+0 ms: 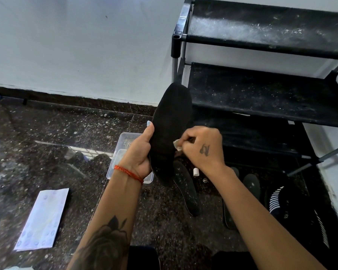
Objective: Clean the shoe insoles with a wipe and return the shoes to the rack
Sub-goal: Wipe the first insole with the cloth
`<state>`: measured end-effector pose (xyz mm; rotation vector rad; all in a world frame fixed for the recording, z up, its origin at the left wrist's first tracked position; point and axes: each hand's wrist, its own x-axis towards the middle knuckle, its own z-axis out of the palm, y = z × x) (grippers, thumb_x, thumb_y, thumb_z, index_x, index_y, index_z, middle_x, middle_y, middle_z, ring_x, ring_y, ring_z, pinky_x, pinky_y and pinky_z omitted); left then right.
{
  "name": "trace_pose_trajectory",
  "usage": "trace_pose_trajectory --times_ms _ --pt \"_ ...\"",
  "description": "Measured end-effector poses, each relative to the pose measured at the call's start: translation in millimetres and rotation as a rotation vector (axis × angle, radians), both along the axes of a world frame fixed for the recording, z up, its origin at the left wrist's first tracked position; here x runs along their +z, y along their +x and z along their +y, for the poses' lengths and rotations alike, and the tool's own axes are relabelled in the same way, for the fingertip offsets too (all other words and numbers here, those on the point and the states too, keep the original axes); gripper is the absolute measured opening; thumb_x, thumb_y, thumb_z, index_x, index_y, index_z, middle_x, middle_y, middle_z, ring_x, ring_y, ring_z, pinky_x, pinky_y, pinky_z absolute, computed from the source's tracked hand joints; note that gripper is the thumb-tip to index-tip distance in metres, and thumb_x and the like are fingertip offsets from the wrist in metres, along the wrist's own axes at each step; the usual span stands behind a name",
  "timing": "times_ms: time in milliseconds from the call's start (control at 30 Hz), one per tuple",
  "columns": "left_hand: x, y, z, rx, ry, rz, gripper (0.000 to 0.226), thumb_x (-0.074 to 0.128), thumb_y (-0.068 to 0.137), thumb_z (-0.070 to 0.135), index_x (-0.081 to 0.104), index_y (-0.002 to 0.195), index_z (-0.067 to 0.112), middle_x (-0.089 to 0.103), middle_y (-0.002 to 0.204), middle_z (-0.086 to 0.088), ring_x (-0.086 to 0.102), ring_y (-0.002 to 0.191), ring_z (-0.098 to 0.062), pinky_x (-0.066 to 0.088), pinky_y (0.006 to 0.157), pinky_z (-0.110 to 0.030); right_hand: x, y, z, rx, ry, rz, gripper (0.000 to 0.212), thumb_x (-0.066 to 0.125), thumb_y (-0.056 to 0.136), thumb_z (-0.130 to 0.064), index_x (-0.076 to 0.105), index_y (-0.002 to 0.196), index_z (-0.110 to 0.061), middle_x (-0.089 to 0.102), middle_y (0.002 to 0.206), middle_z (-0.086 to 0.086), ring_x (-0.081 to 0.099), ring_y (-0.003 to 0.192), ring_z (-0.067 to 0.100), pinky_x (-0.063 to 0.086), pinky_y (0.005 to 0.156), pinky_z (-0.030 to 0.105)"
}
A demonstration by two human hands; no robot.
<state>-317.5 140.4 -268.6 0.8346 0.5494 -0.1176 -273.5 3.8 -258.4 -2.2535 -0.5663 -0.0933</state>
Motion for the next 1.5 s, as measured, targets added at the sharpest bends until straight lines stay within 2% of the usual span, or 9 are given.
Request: trace_pose_trajectory --times_ms 133,333,433,567,733,933,1067,1200,1500 --pt "5.6 -1.4 -3.2 0.012 -0.03 0.013 0.051 0.032 0.1 0.043 0.065 0.101 0.004 0.073 0.09 -0.014 0.072 0.076 -0.023 0.06 0.066 -0.034 5.5 -13.5 17.2 0.08 0.296 0.167 0.025 0.059 0.063 0.005 0.073 0.065 -0.015 0.064 0.06 -0.012 0.058 0.058 0.003 0.043 0.051 0.012" --pt "2.1 -1.7 1.7 0.031 0.0 0.008 0.052 0.029 0.101 0.044 0.064 0.102 0.004 0.074 0.089 -0.01 0.072 0.076 -0.018 0.057 0.072 -0.03 -3.4 -16.4 16.9 0.384 0.036 0.057 0.018 0.056 0.063 -0.01 0.071 0.063 -0.018 0.067 0.069 -0.006 0.06 0.066 0.01 0.05 0.061 0.028" --pt "0.7 -1.8 1.8 0.012 0.018 0.023 0.055 0.029 0.099 0.048 0.064 0.103 0.005 0.074 0.091 -0.011 0.072 0.077 -0.02 0.059 0.069 -0.032 -8.3 -9.5 8.1 0.257 -0.122 -0.028 0.015 0.057 0.066 -0.022 0.07 0.06 -0.017 0.065 0.067 -0.004 0.059 0.065 0.015 0.05 0.06 0.031" --pt "5.5 -2.2 -1.9 0.031 -0.014 -0.007 0.05 0.03 0.1 0.044 0.063 0.104 0.006 0.073 0.088 -0.014 0.072 0.073 -0.024 0.058 0.066 -0.043 -9.2 -1.4 6.6 -0.072 0.224 -0.007 0.019 0.06 0.066 -0.002 0.069 0.059 -0.016 0.063 0.063 -0.009 0.058 0.062 0.006 0.048 0.057 0.022" --pt "4.1 -0.9 -4.6 0.035 -0.018 -0.016 0.054 0.031 0.101 0.039 0.067 0.082 0.004 0.071 0.065 -0.009 0.069 0.057 -0.015 0.058 0.054 -0.025 -11.4 -13.4 20.6 0.187 0.195 -0.003 0.023 0.056 0.066 -0.004 0.074 0.072 -0.016 0.069 0.076 -0.007 0.062 0.071 0.005 0.051 0.066 0.022" --pt "2.3 -1.9 1.0 0.008 -0.004 0.002 0.054 0.027 0.101 0.044 0.064 0.096 0.005 0.074 0.084 -0.012 0.072 0.072 -0.021 0.06 0.063 -0.032 -6.2 -1.8 1.8 0.238 -0.046 0.201 0.013 0.06 0.063 -0.019 0.072 0.061 -0.018 0.069 0.066 -0.005 0.063 0.069 0.011 0.052 0.067 0.031" --pt "3.6 -2.5 1.1 0.02 -0.041 0.009 0.05 0.031 0.099 0.047 0.062 0.108 0.009 0.07 0.108 -0.016 0.065 0.099 -0.031 0.05 0.081 -0.055 -6.2 13.5 -6.2 -0.108 0.251 0.117 0.022 0.06 0.071 -0.002 0.072 0.065 -0.019 0.067 0.069 -0.011 0.06 0.066 0.003 0.048 0.062 0.018" --pt "3.8 -3.2 -0.9 0.004 -0.067 0.011 0.047 0.033 0.099 0.044 0.061 0.111 0.007 0.068 0.111 -0.019 0.06 0.111 -0.033 0.048 0.081 -0.059 -10.9 16.4 -2.0 -0.13 0.288 0.158 0.03 0.055 0.079 0.006 0.073 0.089 -0.017 0.069 0.092 -0.006 0.056 0.072 -0.003 0.042 0.064 0.004" --pt "3.7 -2.6 -0.6 -0.014 -0.056 0.021 0.051 0.03 0.099 0.046 0.063 0.106 0.007 0.073 0.093 -0.015 0.072 0.076 -0.028 0.056 0.069 -0.047 6.9 4.0 -2.9 0.137 0.28 0.493 0.03 0.053 0.07 0.014 0.072 0.063 -0.008 0.07 0.065 0.006 0.069 0.056 0.015 0.054 0.061 0.023"
